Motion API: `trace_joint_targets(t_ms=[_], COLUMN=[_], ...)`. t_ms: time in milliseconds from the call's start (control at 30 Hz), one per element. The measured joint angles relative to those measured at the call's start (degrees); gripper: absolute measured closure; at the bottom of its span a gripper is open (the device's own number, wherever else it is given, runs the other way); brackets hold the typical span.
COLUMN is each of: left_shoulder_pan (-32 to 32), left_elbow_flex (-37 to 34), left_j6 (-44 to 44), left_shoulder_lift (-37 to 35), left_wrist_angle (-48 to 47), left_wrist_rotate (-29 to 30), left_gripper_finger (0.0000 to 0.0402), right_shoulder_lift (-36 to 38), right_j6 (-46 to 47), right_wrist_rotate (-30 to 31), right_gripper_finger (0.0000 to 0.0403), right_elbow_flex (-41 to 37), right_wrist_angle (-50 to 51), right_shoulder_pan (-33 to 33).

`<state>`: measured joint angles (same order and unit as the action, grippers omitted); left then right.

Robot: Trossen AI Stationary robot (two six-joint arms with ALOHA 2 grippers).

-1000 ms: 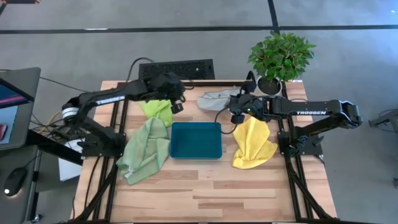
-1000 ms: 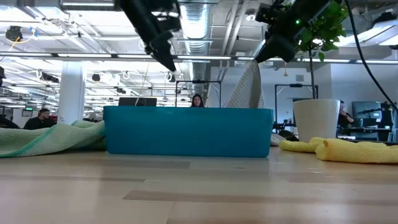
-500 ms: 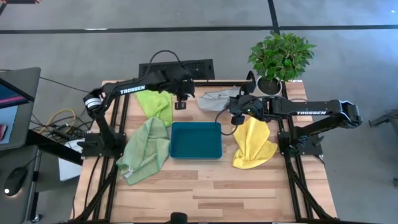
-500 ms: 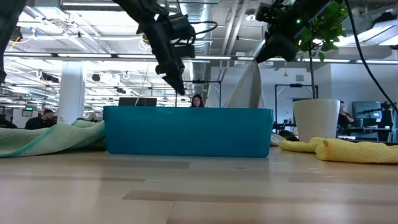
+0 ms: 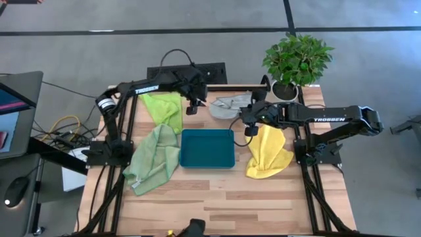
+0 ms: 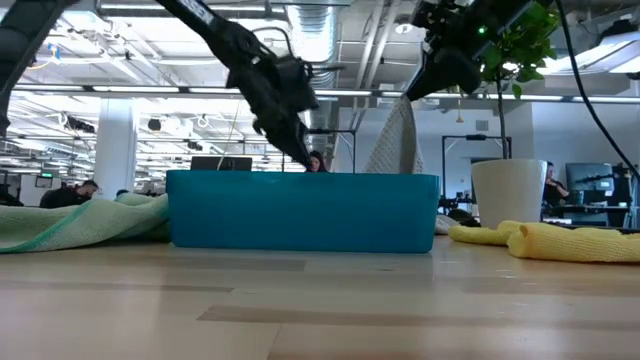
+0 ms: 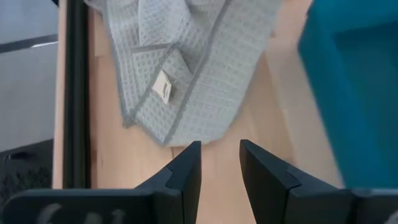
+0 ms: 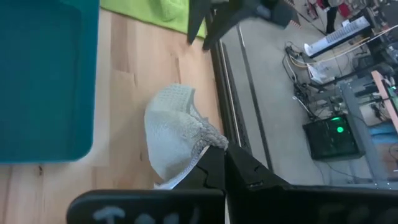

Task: Fold microfiber towels
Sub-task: Fold the gray microfiber towel

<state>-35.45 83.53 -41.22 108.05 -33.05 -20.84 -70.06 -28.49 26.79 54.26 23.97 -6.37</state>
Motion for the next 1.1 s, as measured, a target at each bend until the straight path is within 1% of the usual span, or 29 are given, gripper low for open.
trace_joint_targets(t_ms=[167, 233, 467, 667, 800, 933, 1100], left_shoulder_pan=[1.1, 1.2, 1.4, 1.3, 1.1, 0.9, 1.1], left_elbow_flex=[0.0, 0.0, 0.0, 0.0, 0.0, 0.0, 0.0], left_j6=[-0.2, -0.2, -1.1, -1.0, 0.4, 0.9, 2.5], left_shoulder_lift=[2.3, 2.7, 2.7, 2.7, 3.4, 3.9, 4.7], left_wrist_angle=[4.1, 4.9, 9.6, 12.3, 13.9, 14.0, 15.9], left_wrist_rotate=[5.2, 5.4, 1.7, 0.8, 0.0, -2.7, -3.4], left_gripper_finger=[0.0298, 0.0298, 0.0298, 0.0298, 0.0298, 0.0298, 0.0298], right_shoulder_lift=[0.0, 0.0, 0.0, 0.0, 0.0, 0.0, 0.0], right_j6=[0.0, 0.0, 0.0, 0.0, 0.0, 0.0, 0.0], right_wrist_rotate=[0.0, 0.0, 0.0, 0.0, 0.0, 0.0, 0.0], right_gripper_finger=[0.0391, 0.0391, 0.0391, 0.0391, 0.0391, 0.0391, 0.0391], right_elbow_flex=[0.0, 0.0, 0.0, 0.0, 0.0, 0.0, 0.0], right_wrist_angle=[0.0, 0.0, 0.0, 0.0, -0.6, -0.7, -0.9], right_shoulder_pan=[0.0, 0.0, 0.0, 0.0, 0.0, 0.0, 0.0])
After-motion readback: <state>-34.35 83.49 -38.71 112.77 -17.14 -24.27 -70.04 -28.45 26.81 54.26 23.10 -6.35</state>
